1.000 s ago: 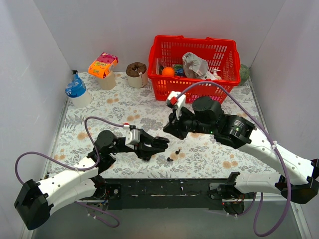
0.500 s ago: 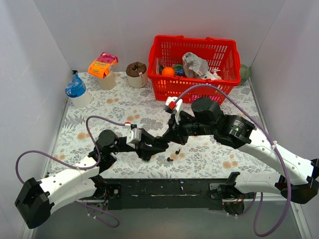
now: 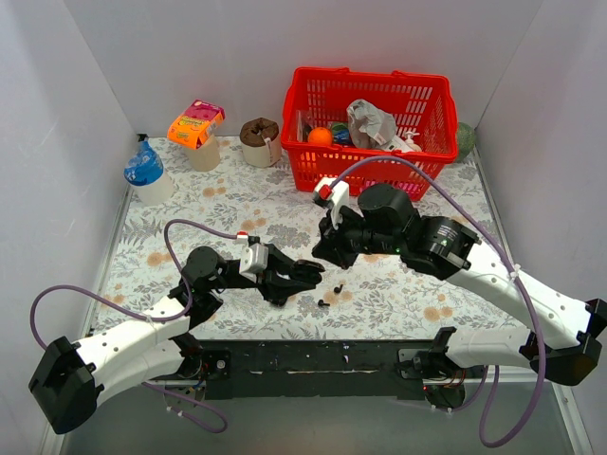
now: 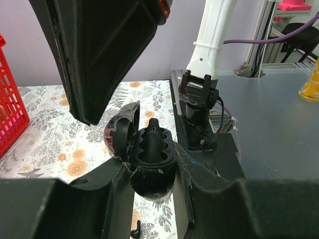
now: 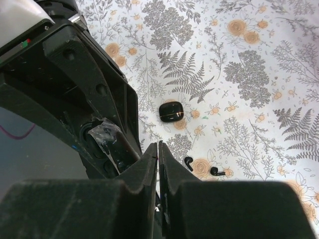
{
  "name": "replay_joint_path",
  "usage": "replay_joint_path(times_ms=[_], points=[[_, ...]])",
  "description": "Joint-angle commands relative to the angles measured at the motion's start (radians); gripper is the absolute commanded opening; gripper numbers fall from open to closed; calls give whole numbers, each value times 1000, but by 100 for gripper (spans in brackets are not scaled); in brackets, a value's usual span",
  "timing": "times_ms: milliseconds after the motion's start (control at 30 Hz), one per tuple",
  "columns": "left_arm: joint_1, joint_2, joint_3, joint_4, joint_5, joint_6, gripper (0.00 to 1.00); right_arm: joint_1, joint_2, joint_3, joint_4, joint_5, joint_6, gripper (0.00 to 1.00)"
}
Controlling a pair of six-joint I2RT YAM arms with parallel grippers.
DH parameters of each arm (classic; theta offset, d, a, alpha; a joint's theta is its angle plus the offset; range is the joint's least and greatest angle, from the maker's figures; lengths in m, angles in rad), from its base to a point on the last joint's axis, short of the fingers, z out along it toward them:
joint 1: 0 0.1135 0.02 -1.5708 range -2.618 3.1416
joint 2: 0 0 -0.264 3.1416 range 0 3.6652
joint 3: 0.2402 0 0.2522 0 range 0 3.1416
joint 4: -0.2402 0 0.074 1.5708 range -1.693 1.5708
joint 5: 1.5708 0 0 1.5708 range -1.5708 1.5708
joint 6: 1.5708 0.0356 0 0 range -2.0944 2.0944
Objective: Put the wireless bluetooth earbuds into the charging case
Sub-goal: Close the charging case, then place the charging case at the center of the board.
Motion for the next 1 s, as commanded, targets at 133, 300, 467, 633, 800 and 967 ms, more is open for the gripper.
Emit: replay_joint_path(times_ms=[133,300,467,633,800,967], points=[[-2,16,40,44,-24,-3,0,21,0,14,-4,-108,-5,10],[-2,36,42,70,-43,-18,0,31,-3,9,-15,-145,-9,11],[-2,47,40,64,-71,-36,0,31,-60,-27,-6,148,50,14],[-1,120,77,-101,-473,-238,0,19,-146,-170,48,455,130,25],[154,419,288,-494,-474,-512,0,16,-166,-313,97,450,164,28],[307,651,312,-352,-257,-622,0,16,-181,-415,141,417,216,27]])
